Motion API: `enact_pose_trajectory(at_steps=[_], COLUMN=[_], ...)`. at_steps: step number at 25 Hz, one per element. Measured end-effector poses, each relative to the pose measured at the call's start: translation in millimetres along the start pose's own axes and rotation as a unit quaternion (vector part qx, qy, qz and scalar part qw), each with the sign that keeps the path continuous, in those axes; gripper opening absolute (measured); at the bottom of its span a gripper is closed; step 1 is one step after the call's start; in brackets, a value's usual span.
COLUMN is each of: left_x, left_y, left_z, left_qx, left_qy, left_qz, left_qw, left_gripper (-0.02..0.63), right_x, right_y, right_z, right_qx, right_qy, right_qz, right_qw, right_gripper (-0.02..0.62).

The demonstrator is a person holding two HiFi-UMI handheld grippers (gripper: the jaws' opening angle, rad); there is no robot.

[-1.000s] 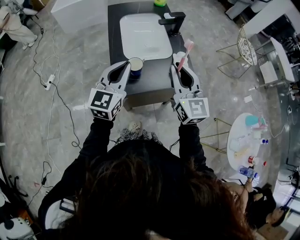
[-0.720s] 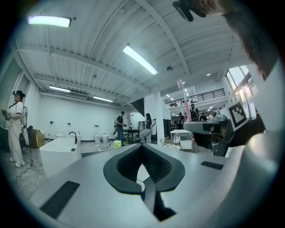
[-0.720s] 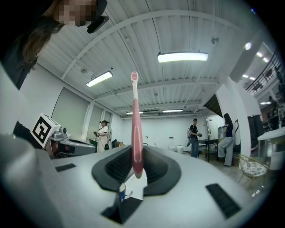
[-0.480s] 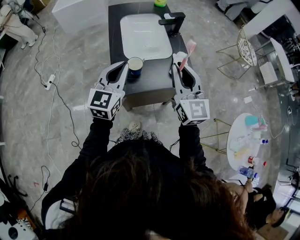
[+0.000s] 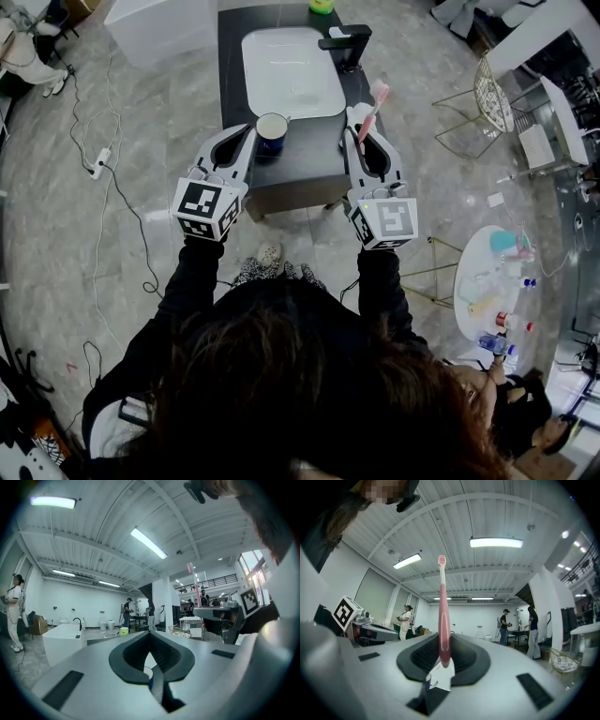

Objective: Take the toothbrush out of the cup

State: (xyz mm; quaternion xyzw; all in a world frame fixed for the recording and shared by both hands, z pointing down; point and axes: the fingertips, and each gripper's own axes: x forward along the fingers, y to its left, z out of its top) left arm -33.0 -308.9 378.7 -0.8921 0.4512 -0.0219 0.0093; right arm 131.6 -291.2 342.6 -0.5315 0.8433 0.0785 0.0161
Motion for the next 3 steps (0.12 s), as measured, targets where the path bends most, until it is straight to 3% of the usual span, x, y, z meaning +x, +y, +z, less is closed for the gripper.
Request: enact_pose_trajectory(at_steps=[3], left_x=[-0.7], left_y=[0.3], left_z=[3.4], left_qx=[0.0], left_qy=[-0.004], left_qz=[-0.004], left_qw=[1.0], left_gripper=[0.008], right_x=[1.0], right_y=[1.9], right_z=[-0.7], right_qx=[0.0], right_qy=[0.001], right_qz=[0.002], right_qw=[1.0], right_gripper=[0.06])
